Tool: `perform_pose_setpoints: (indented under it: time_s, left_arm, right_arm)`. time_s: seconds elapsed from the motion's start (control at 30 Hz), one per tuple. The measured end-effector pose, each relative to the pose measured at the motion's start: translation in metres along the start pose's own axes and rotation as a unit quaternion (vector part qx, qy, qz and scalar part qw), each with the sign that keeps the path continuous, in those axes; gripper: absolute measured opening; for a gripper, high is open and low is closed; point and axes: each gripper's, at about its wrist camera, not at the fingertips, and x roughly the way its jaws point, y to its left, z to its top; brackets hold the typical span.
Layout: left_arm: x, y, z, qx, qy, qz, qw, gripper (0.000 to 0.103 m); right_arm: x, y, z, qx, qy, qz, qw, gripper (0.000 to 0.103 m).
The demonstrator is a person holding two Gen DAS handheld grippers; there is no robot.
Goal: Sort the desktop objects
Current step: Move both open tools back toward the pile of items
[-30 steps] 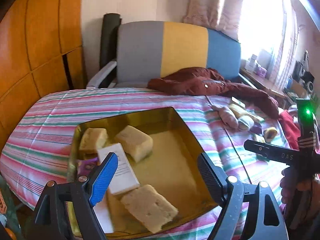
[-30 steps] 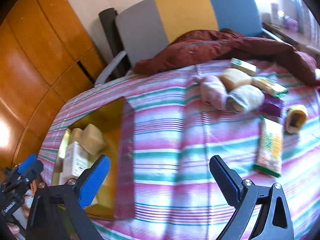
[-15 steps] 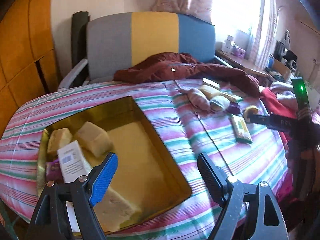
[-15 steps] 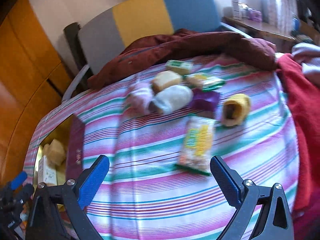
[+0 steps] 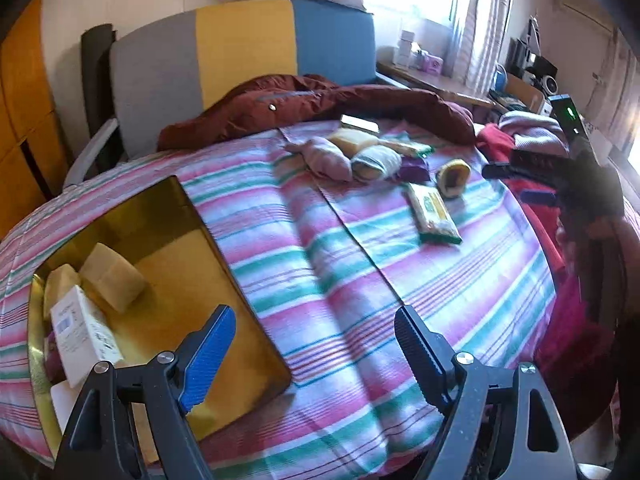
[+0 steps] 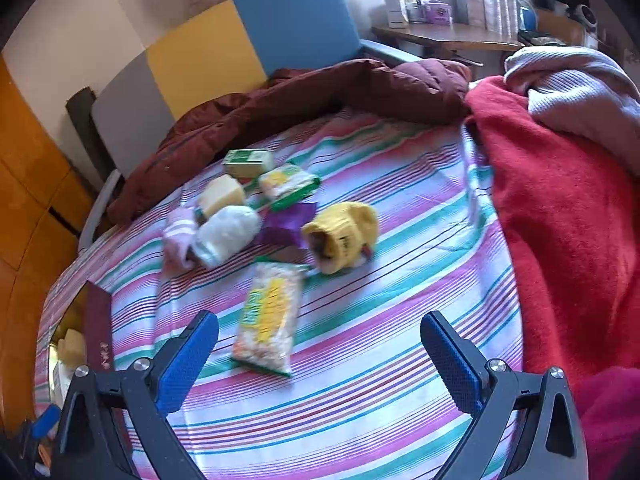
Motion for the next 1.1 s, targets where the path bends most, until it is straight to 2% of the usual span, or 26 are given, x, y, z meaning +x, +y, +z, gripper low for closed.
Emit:
perform_pose_setpoints:
  time_s: [0.4, 0.63, 0.77, 1.1]
  left_arm:
    - [0.020, -0.013, -0.002, 0.018, 0.024, -0.004, 0.9995, 0.083]
    - [0.036, -0.022, 0.005, 0.021, 0.037, -0.008, 0.9991, 0.083]
    - [0.050, -0.033, 0.016, 0.029, 0.043, -0.014, 0.9986, 0.083]
    - [0.095, -0.073, 0.053, 0.045, 0.054, -0.035, 0.9969, 0.083]
  right_arm:
    - [0.028, -0.016, 0.030, 0.014, 0.005, 0.002, 1.000, 0.101]
    - [0.056, -0.030, 0.048, 0.036, 0.000, 0.025, 0.999, 0.102]
    - [0.072, -0.040, 0.049, 0.064, 0.008, 0.051, 0.997, 0.101]
    - [0.074, -0.039, 0.053, 0.067, 0.011, 0.068, 0.995, 0.101]
